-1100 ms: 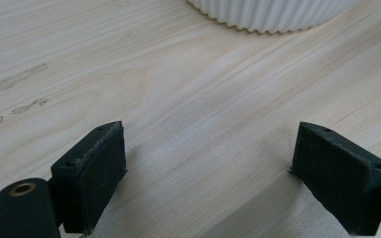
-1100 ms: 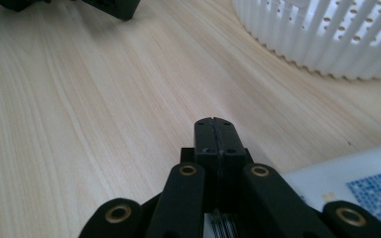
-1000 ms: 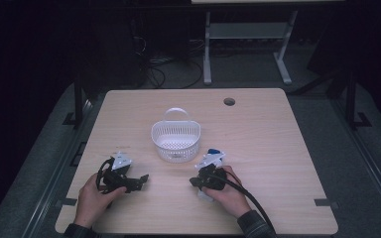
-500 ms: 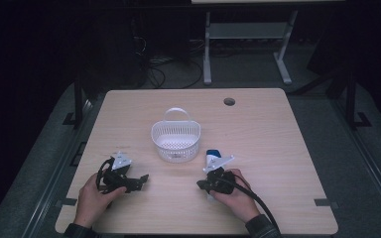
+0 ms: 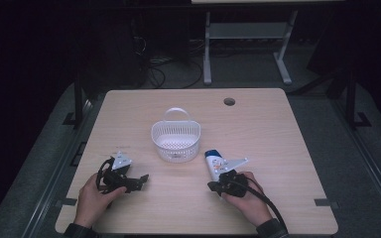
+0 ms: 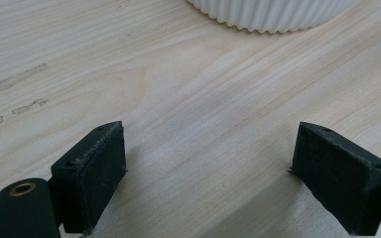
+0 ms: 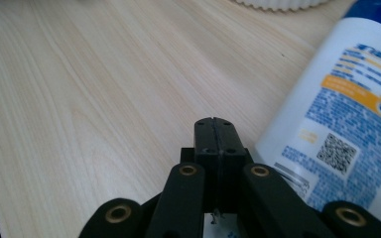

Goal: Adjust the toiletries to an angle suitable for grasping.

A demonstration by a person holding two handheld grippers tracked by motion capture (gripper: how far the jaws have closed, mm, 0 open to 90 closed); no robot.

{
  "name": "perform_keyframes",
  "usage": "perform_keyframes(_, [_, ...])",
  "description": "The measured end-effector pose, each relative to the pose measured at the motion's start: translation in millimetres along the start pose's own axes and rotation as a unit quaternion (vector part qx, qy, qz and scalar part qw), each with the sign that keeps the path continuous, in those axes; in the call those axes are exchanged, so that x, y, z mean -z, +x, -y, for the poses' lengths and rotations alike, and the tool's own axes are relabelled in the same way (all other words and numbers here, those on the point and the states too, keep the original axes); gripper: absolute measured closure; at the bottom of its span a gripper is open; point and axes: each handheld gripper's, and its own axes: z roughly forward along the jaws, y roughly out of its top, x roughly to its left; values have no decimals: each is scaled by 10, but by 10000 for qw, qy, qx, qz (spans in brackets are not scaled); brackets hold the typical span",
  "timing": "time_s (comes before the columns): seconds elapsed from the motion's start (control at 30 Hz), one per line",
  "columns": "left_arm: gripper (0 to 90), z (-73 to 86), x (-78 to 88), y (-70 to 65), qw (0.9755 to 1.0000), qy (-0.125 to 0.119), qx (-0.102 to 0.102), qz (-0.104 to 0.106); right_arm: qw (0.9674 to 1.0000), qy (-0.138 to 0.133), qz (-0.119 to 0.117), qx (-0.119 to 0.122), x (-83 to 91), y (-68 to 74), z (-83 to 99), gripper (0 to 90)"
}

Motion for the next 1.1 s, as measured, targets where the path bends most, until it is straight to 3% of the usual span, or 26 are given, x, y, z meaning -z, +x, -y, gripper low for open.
perform_keyframes(0.97, [127,-1,1,1,10000,7,-5,2,9986,-81,358,-376,430,-306,326,898])
perform_keyframes(1.1, [126,0,0,0,10000,-1,1,0,9984,-231,301,-416,472,-295,295,832])
